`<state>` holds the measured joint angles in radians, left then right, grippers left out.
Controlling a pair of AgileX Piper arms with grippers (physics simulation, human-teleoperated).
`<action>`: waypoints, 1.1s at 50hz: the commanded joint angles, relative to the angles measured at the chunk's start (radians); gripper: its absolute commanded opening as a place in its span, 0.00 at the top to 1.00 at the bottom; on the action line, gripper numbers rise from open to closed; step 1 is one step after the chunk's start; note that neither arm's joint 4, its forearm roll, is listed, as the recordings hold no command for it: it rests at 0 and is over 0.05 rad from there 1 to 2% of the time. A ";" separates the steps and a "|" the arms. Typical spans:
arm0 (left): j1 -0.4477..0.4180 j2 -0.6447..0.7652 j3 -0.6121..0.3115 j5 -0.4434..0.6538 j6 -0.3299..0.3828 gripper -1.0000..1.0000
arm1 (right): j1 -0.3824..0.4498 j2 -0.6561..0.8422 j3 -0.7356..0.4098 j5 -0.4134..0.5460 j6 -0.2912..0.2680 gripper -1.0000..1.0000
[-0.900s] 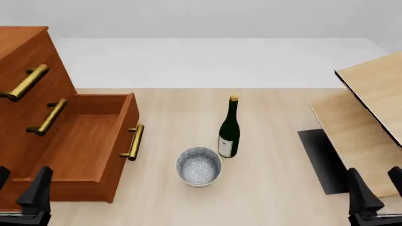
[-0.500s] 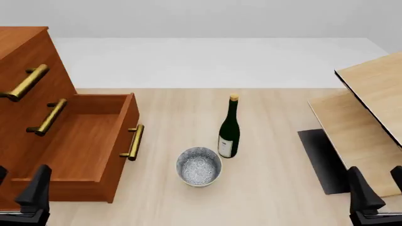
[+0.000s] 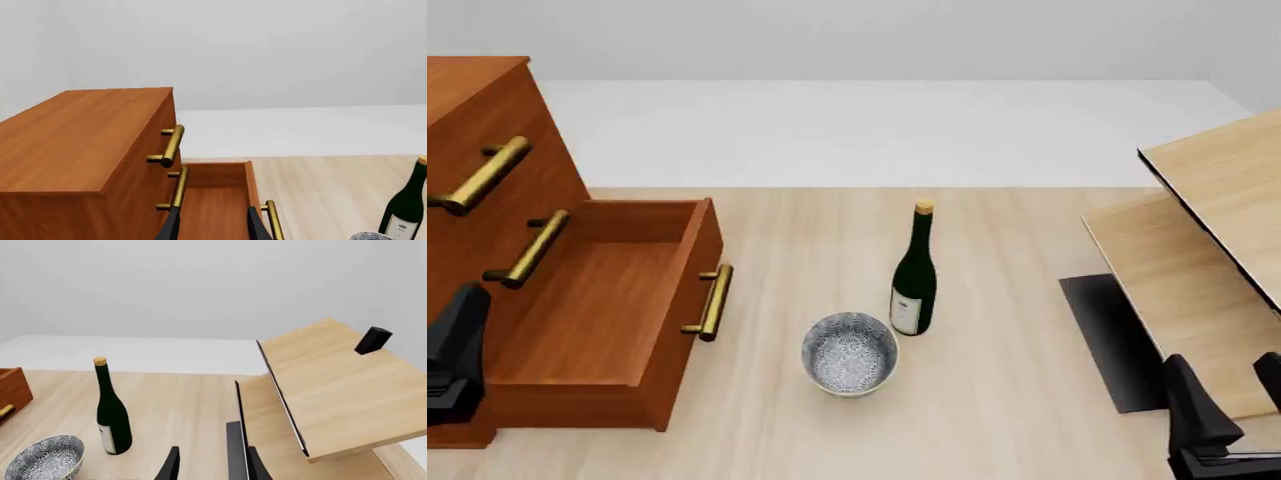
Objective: Put the wine bottle in the bottom drawer of the cabinet.
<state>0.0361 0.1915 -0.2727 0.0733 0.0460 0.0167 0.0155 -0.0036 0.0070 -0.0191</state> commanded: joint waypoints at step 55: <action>-0.206 0.778 -0.505 0.376 0.061 0.00 | -0.016 -0.006 0.001 0.023 0.012 0.00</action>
<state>-0.1221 0.9158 -0.7786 0.4173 0.1433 0.0068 0.0122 -0.0025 0.0259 -0.0127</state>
